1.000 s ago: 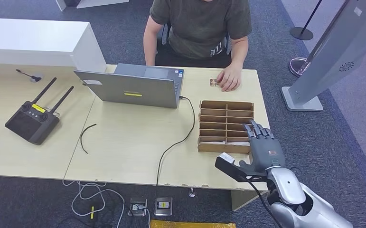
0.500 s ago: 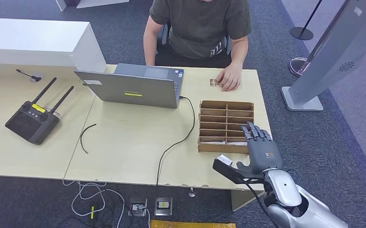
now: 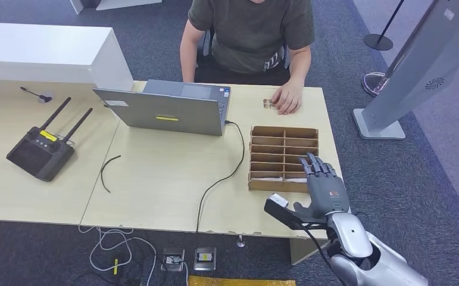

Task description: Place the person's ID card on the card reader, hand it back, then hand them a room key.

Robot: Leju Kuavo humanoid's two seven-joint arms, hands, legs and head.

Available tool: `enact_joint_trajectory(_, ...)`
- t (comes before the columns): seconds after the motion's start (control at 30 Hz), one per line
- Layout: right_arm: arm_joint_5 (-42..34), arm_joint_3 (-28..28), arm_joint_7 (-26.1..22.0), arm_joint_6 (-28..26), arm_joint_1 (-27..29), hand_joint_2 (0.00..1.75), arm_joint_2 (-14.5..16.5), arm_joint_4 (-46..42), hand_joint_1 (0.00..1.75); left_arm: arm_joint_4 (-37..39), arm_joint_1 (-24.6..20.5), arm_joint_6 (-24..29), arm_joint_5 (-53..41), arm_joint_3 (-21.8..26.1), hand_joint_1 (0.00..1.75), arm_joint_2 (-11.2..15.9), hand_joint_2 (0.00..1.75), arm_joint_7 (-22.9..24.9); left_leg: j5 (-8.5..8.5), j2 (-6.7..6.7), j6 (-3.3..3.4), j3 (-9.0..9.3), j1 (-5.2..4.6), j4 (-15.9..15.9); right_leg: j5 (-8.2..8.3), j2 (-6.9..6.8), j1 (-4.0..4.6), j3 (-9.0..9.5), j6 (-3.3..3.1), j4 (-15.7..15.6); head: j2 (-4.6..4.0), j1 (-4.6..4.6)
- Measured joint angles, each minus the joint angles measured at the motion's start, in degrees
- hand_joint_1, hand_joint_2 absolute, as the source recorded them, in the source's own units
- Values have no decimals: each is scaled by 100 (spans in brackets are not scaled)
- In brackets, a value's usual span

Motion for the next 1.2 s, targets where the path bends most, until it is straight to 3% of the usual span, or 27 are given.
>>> enact_joint_trajectory(0.8, -20, -7, -82, -110, 0, 175, 197, 465, 0, 0, -71, -31, -61, -15, 0, 4, 0, 61, 0, 0, 0, 0, 0, 0, 0, 1, 0, 0, 0, 0, 0, 1)
enact_joint_trajectory(0.93, -12, -9, -100, -110, 0, 175, 217, 518, 168, 0, -80, -25, -61, -15, 0, 4, 0, 61, 0, 0, 0, 1, 0, 0, 0, 1, 0, 0, 0, 0, 0, 1)
enact_joint_trajectory(1.2, -57, -10, -111, -95, 9, 175, 239, 614, 175, 0, -83, -9, -70, -15, 0, 4, 0, 61, 0, 1, 0, 1, 0, 0, 0, 1, 0, 0, 0, 0, 0, 1)
